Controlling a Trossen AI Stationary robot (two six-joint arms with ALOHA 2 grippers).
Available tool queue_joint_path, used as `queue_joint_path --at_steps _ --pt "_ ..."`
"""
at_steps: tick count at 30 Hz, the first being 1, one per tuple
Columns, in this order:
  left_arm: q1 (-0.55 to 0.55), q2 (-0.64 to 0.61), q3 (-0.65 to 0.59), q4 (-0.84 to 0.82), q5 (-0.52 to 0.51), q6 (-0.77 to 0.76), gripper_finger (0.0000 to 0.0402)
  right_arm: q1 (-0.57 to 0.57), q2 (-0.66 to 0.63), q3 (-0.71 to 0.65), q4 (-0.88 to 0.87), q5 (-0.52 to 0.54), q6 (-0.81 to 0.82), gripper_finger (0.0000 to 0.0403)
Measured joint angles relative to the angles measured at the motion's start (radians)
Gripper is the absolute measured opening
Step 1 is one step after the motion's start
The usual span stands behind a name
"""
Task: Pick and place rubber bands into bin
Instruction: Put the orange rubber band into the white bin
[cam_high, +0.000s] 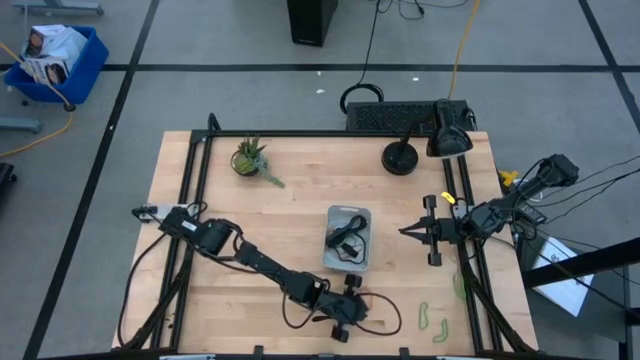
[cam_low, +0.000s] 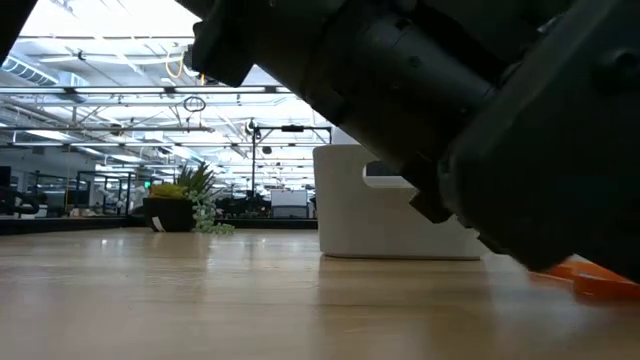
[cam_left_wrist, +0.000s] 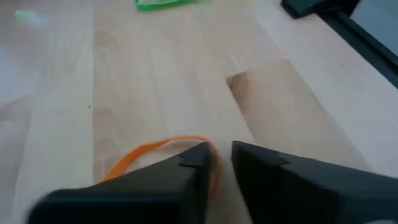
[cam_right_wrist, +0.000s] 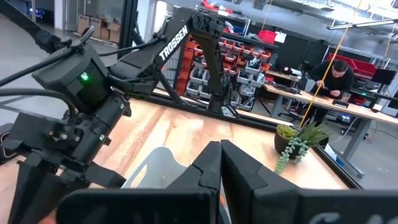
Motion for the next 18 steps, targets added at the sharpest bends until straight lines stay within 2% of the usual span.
queue_joint_path --at_steps 3,7,12,18 --pt "-0.009 0.002 -0.001 0.005 -0.001 0.038 0.0015 0.000 0.000 0.000 0.000 0.000 0.000 0.0004" --pt "-0.014 -0.010 -0.005 0.033 0.012 0.087 0.0005 0.000 0.000 0.000 -0.001 0.000 0.000 0.0004" --pt "-0.025 -0.088 -0.013 0.010 -0.002 0.148 0.0003 0.000 0.003 0.000 -0.001 0.000 0.001 0.0004" --pt "-0.030 -0.264 -0.006 -0.021 -0.112 0.264 0.0002 0.001 0.013 0.000 -0.001 0.000 0.013 0.0004"
